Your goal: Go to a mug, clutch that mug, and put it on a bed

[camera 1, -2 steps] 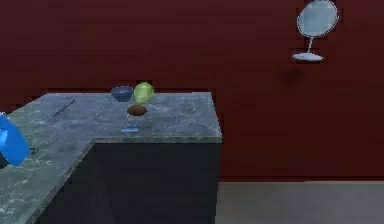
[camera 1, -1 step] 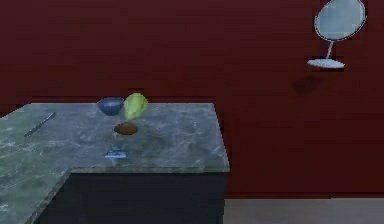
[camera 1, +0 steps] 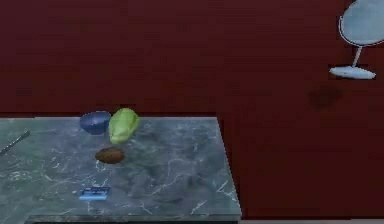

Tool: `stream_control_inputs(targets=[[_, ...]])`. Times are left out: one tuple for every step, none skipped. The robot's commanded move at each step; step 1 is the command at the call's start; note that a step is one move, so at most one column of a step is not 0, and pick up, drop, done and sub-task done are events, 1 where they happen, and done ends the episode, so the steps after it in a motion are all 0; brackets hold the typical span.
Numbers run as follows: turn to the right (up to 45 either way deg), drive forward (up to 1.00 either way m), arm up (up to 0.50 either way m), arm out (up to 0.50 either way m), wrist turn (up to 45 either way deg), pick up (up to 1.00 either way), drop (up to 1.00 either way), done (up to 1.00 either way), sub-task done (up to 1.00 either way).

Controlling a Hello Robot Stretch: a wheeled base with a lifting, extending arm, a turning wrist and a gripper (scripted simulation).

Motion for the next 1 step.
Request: stream_control_inputs(targets=[[45.0, 0.00, 0.00, 0.00, 0.0, 0.00, 0.00, 0.00, 0.00]])
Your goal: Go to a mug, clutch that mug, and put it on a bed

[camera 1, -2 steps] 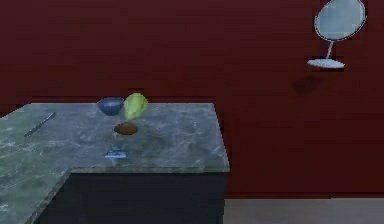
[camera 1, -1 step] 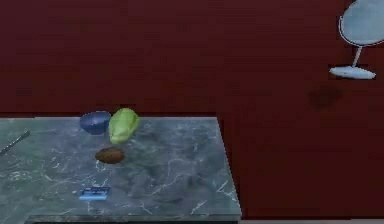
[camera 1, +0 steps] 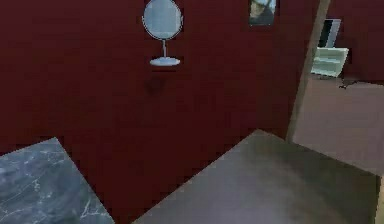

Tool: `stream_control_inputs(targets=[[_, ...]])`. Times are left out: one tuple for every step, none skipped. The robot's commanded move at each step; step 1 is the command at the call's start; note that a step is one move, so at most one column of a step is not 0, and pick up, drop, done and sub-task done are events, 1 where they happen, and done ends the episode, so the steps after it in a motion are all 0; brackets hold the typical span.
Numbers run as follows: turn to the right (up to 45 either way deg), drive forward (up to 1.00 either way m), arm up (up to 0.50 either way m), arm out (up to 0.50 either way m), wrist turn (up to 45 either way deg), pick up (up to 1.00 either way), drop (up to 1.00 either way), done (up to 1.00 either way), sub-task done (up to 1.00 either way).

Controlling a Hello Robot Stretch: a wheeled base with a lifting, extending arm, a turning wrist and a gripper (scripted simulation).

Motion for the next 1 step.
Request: stream_control_inputs(targets=[[45.0, 0.00, 0.00, 0.00, 0.0, 0.00, 0.00, 0.00, 0.00]])
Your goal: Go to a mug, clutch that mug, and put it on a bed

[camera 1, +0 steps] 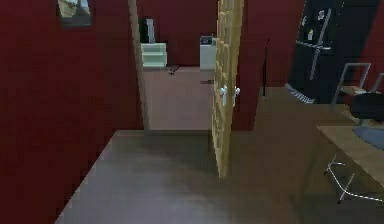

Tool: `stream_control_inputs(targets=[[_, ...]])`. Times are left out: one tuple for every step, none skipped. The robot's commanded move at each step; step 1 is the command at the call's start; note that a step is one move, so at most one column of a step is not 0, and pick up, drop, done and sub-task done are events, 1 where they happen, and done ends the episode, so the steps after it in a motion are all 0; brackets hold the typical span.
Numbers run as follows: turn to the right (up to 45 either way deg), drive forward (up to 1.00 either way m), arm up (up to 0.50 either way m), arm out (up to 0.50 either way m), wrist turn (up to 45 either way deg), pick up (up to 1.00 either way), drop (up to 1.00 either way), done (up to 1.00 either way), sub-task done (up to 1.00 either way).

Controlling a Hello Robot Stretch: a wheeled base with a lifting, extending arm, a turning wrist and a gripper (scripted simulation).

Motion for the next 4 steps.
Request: stream_control_inputs(targets=[[45.0, 0.00, 0.00, 0.00, 0.0, 0.00, 0.00, 0.00, 0.00], [45.0, 0.00, 0.00, 0.00, 0.0, 0.00, 0.00, 0.00, 0.00], [0.0, 0.05, 0.00, 0.00, 0.0, 0.00, 0.00, 0.00, 0.00], [18.0, 0.00, 0.00, 0.00, 0.0, 0.00, 0.00, 0.00, 0.00]])
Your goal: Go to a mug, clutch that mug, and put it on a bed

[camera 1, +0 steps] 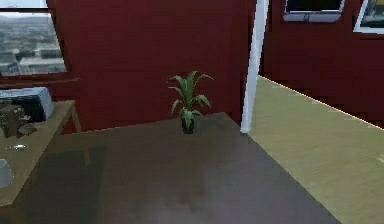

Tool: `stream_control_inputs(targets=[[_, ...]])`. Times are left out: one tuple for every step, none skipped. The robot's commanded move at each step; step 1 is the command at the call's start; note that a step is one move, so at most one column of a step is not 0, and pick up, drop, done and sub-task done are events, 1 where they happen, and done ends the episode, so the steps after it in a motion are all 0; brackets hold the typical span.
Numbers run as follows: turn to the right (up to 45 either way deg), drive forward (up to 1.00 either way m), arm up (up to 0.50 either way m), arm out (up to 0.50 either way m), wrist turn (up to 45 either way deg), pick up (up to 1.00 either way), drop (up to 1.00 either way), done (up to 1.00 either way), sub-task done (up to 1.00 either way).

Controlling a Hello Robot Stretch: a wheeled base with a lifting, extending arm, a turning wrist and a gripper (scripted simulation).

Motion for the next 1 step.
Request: stream_control_inputs(targets=[[0.0, 0.55, 0.00, 0.00, 0.0, 0.00, 0.00, 0.00, 0.00]])
